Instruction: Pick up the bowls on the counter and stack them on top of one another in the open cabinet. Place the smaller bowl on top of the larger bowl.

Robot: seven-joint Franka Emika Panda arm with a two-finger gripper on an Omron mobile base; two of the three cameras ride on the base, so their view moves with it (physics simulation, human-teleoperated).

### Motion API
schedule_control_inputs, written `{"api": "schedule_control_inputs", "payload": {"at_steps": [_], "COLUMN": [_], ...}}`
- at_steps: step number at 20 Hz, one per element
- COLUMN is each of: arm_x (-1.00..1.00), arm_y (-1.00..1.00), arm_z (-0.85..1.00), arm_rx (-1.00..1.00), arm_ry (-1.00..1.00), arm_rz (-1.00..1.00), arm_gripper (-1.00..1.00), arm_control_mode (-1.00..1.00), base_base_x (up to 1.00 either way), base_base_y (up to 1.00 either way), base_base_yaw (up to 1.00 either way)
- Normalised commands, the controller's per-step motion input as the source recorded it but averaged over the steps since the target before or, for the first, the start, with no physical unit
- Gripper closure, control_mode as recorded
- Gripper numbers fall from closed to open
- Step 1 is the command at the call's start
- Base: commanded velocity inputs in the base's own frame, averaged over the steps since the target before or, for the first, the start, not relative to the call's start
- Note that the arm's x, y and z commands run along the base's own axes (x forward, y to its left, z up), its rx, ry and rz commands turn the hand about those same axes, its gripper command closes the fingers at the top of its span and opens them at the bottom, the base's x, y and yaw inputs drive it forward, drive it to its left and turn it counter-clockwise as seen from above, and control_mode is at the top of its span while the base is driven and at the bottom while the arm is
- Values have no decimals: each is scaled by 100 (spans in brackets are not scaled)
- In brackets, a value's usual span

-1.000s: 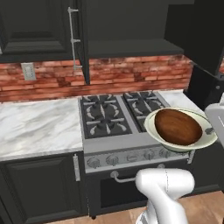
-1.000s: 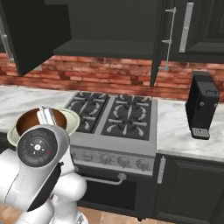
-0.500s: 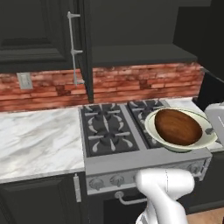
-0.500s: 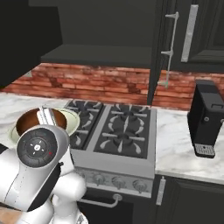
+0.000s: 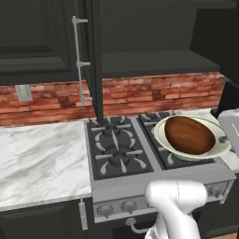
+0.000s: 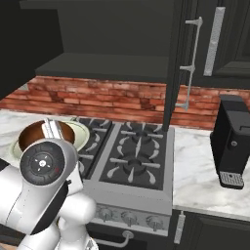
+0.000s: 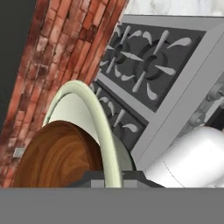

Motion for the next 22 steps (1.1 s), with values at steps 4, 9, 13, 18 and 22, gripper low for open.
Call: {"api": "schedule_control_inputs", "payload": {"at_steps": [4,9,13,18,22], "arm_x": [13,26,28,14,1], "arm_y": [6,19,29,14,0], "arm_z": [21,44,51,61,65], "arm_rx": [0,0,0,0,0], "arm_ry": [0,0,0,0,0], "arm_rz": [-3,-9,-12,-11,-9], "arm_gripper": [100,100,100,100,100], "arm_control_mode": [-100,-100,-100,-100,-100], "base_base_x": [0,0,0,0,0], "base_base_y": [0,0,0,0,0], "base_base_yaw": [0,0,0,0,0]}}
